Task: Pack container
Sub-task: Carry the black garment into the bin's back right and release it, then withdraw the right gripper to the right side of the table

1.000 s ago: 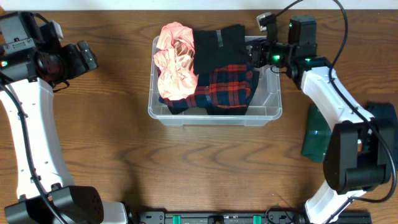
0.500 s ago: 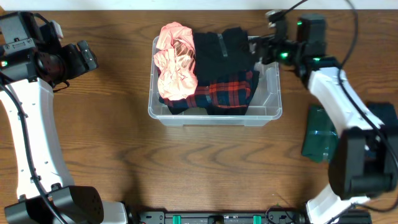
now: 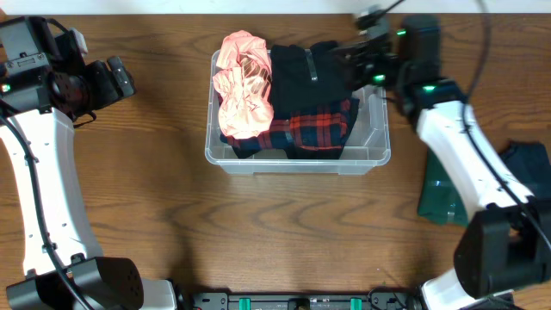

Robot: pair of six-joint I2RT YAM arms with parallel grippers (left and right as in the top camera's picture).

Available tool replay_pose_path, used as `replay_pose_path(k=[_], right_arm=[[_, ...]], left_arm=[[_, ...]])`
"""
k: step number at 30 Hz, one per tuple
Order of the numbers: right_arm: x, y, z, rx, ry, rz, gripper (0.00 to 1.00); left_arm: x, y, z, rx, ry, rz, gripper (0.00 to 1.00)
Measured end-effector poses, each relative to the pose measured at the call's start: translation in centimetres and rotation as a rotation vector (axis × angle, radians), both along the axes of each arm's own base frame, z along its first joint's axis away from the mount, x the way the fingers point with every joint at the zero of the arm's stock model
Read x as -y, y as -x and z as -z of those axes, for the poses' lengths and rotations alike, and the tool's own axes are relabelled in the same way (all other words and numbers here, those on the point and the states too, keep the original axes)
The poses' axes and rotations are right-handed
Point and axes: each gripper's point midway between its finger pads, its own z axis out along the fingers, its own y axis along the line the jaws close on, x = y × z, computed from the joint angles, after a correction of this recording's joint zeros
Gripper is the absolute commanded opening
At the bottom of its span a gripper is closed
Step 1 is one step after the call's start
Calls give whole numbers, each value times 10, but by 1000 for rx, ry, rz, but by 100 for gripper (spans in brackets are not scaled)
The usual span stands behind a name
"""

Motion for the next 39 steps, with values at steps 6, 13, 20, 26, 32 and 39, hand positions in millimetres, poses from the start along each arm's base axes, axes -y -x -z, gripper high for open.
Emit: replay_pose_path(k=[6, 13, 20, 26, 32, 39], right_arm=[[-35, -2, 56, -58, 84, -20, 1], [-34, -9, 118, -156, 145, 2, 1], [-34, -11, 118, -160, 148, 3, 1], [-30, -6, 100, -174, 152, 8, 6], [4, -1, 16, -114, 121, 74, 60], [109, 44, -73, -122, 99, 278, 99]], left_arm=[[0, 0, 0, 0, 0, 0, 98], [0, 0, 0, 0, 0, 0, 98], [0, 0, 0, 0, 0, 0, 98], [0, 0, 0, 0, 0, 0, 98], [0, 0, 0, 0, 0, 0, 98], [0, 0, 0, 0, 0, 0, 98]])
